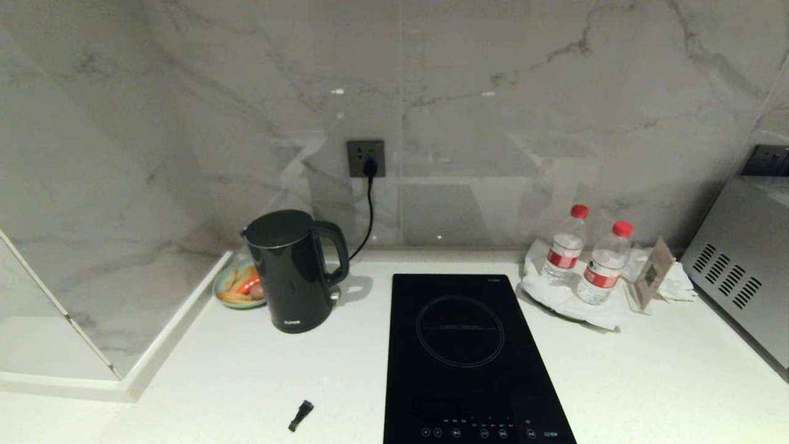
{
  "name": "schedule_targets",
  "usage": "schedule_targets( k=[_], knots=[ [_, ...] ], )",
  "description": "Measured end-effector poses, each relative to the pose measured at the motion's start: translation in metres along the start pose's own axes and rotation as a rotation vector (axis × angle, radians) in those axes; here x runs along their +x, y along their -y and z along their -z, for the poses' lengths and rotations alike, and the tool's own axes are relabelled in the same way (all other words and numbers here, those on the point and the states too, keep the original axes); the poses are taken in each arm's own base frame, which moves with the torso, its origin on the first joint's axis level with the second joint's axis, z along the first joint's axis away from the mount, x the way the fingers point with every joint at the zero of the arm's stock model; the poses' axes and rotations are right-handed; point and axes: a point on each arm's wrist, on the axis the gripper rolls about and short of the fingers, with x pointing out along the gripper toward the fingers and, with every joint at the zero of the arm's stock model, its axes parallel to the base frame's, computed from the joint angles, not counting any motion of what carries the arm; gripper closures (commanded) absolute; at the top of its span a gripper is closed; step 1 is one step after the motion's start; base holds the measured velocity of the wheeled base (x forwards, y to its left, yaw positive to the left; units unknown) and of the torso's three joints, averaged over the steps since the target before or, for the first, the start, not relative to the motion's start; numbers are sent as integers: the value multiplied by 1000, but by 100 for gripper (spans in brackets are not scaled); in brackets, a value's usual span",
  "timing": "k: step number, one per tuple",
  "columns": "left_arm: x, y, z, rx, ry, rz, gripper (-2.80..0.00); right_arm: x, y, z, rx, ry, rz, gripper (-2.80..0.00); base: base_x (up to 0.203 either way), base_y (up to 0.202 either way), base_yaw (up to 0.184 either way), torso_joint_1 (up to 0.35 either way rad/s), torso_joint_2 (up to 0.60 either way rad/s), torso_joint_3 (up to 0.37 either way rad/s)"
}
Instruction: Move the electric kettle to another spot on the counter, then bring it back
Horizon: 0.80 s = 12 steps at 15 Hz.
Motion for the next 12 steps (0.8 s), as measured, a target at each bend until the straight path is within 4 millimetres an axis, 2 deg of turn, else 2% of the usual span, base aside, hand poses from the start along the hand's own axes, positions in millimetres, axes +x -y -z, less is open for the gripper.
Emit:
schedule_targets(
  k=[4, 7, 12],
  knots=[
    [0, -2, 2, -22, -14, -66, 0, 0, 0, 0, 0, 0, 0, 0, 0, 0, 0, 0, 0, 0],
    [3, -2, 7, 98, -2, -83, 0, 0, 0, 0, 0, 0, 0, 0, 0, 0, 0, 0, 0, 0],
    [4, -2, 9, 74, -6, -81, 0, 0, 0, 0, 0, 0, 0, 0, 0, 0, 0, 0, 0, 0]
  ],
)
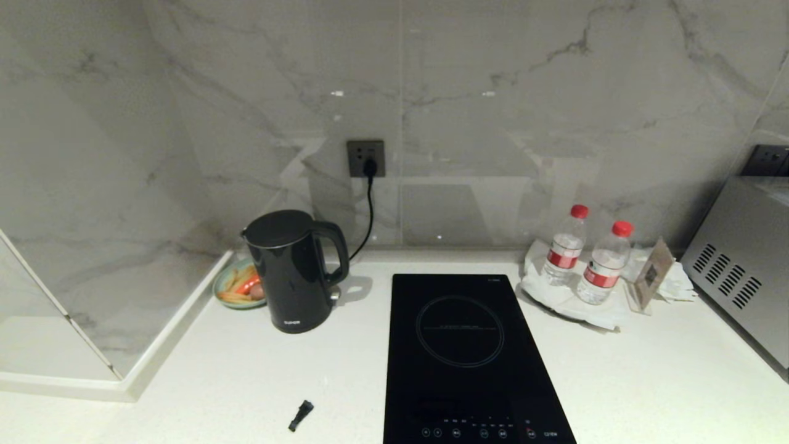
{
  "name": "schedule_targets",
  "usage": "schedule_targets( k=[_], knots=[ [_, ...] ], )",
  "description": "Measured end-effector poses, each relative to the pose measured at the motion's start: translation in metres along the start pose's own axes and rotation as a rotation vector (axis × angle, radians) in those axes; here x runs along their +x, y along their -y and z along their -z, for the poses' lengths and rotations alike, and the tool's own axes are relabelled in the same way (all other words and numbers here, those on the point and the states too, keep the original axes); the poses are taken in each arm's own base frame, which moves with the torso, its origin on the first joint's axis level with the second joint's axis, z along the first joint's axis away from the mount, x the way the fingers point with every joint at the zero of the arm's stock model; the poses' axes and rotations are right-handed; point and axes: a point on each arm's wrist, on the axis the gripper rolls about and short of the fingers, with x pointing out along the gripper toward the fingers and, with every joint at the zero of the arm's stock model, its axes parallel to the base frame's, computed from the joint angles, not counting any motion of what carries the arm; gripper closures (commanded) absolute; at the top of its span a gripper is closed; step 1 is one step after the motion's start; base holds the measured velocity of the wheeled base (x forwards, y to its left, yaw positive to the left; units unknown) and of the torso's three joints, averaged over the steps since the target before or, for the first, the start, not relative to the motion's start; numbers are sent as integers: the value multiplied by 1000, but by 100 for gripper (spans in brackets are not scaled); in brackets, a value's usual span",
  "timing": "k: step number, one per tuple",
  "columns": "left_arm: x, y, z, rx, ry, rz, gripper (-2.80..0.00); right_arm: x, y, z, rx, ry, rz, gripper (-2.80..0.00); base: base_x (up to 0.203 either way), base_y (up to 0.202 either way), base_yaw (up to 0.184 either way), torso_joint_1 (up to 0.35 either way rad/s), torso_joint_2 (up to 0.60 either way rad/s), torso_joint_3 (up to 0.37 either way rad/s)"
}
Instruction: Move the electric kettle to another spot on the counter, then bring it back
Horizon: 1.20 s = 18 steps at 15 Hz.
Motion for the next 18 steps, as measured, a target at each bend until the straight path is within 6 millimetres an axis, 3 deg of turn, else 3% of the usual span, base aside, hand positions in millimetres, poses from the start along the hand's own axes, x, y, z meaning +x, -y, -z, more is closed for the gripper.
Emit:
schedule_targets(
  k=[14, 18],
  knots=[
    [0, 0, 0, -13, -1, -10, 0, 0, 0, 0, 0, 0, 0, 0, 0, 0, 0, 0, 0, 0],
    [0, 0, 0, -23, -1, -11, 0, 0, 0, 0, 0, 0, 0, 0, 0, 0, 0, 2, 1, -132]
  ],
)
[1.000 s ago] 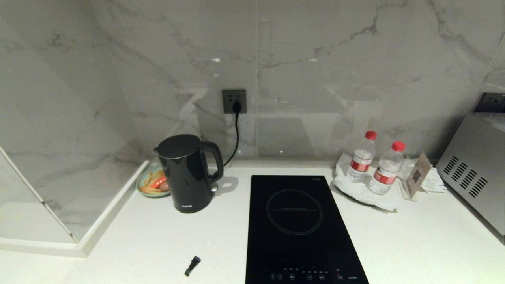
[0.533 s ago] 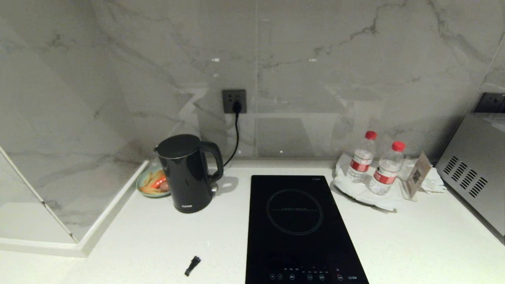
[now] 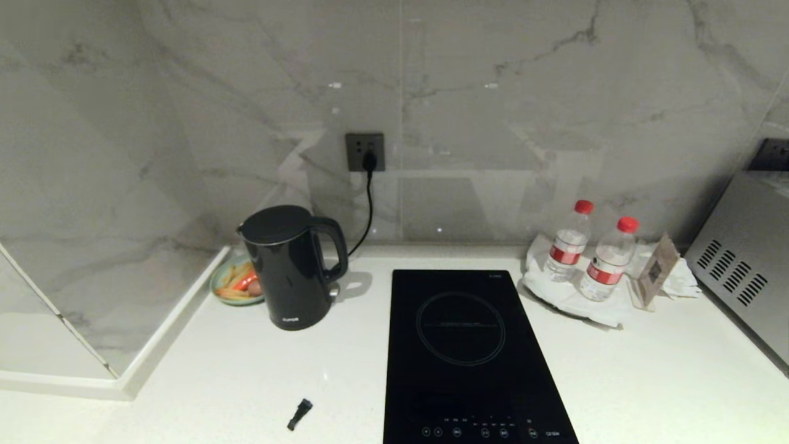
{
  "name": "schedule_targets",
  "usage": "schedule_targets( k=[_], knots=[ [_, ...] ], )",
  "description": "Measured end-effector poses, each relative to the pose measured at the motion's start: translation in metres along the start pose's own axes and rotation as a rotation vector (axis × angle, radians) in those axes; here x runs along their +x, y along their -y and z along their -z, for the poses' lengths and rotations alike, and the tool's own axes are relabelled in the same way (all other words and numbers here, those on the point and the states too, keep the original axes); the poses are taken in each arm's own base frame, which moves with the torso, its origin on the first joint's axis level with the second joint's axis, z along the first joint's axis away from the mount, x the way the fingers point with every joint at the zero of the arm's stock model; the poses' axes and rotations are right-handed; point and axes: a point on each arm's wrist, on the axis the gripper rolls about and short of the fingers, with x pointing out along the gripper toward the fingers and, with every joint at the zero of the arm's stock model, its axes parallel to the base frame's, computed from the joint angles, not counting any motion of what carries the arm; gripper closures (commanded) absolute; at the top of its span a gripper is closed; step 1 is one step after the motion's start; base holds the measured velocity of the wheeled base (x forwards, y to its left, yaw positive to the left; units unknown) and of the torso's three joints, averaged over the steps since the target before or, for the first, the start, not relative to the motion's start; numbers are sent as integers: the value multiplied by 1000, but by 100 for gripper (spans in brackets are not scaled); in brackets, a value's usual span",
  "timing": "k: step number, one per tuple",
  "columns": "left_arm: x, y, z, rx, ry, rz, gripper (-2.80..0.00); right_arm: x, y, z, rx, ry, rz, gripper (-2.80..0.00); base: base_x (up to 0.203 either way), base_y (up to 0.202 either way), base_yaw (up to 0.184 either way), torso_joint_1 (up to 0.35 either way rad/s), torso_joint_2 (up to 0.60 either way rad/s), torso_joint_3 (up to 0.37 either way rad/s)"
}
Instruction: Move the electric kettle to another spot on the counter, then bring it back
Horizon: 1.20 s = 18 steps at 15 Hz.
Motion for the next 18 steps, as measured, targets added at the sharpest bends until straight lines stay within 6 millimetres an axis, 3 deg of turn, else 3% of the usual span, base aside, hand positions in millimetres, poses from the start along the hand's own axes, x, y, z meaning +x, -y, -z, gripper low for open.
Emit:
schedule_targets(
  k=[10, 16, 18],
  knots=[
    [0, 0, 0, 16, 1, 2, 0, 0, 0, 0, 0, 0, 0, 0, 0, 0, 0, 4, 2, -191],
    [-1, 0, 0, -1, -17, -1, 0, 0, 0, 0, 0, 0, 0, 0, 0, 0, 0, 2, 2, -24],
    [-7, -1, -16, -13, -8, 3, 0, 0, 0, 0, 0, 0, 0, 0, 0, 0, 0, 0, 0, 0]
  ],
)
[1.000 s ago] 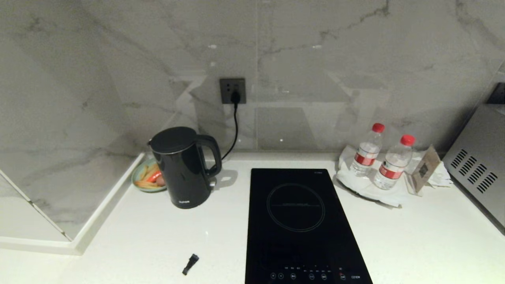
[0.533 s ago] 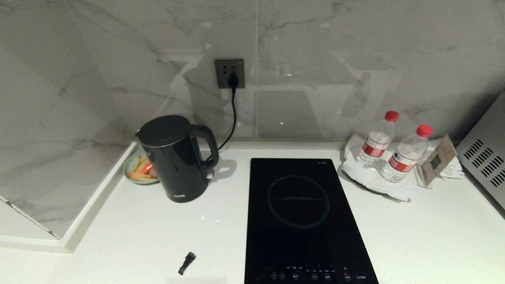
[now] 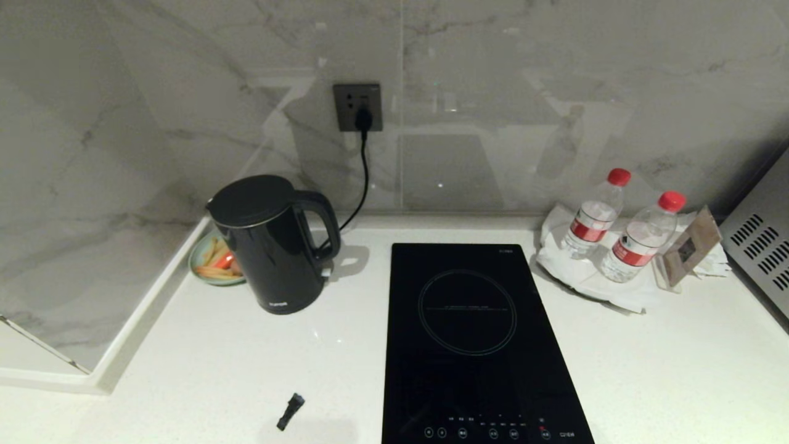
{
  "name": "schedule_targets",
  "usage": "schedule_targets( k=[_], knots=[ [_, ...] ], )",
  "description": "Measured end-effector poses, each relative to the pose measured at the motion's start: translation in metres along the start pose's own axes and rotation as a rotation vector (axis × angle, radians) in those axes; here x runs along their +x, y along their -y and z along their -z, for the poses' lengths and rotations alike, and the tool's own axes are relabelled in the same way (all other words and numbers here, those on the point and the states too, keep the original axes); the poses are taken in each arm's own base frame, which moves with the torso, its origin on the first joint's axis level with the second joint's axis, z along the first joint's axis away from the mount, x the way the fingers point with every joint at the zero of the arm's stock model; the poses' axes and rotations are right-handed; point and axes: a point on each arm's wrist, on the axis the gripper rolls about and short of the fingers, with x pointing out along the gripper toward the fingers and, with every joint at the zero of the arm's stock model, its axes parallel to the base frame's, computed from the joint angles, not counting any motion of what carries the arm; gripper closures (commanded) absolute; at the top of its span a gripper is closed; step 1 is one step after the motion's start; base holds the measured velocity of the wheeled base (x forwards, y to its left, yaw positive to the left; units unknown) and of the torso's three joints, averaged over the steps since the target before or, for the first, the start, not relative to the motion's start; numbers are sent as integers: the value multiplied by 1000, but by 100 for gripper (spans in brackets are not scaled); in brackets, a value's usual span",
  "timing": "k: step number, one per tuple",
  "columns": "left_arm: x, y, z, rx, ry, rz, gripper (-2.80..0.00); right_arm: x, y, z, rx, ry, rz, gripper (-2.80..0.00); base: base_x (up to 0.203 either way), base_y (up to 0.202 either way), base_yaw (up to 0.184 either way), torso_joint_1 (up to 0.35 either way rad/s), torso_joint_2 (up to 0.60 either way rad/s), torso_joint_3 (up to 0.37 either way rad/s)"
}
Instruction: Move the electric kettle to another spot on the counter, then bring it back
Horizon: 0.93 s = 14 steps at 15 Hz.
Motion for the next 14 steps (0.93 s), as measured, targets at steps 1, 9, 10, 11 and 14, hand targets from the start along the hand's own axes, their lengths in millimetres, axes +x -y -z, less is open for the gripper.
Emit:
schedule_targets(
  k=[1, 9, 10, 11, 14],
  knots=[
    [-4, 0, -14, -9, 8, 13, 0, 0, 0, 0, 0, 0, 0, 0, 0, 0, 0, 0, 0, 0],
    [66, 0, -129, -35, -70, 270, 0, 0, 0, 0, 0, 0, 0, 0, 0, 0, 0, 0, 0, 0],
    [84, 2, -138, -43, -101, 317, 0, 0, 0, 0, 0, 0, 0, 0, 0, 0, 0, 0, 0, 0],
    [102, 7, -144, -51, -134, 364, 0, 0, 0, 0, 0, 0, 0, 0, 0, 0, 0, 0, 0, 0],
    [154, 36, -151, -68, -219, 470, 0, 0, 0, 0, 0, 0, 0, 0, 0, 0, 0, 0, 0, 0]
  ],
)
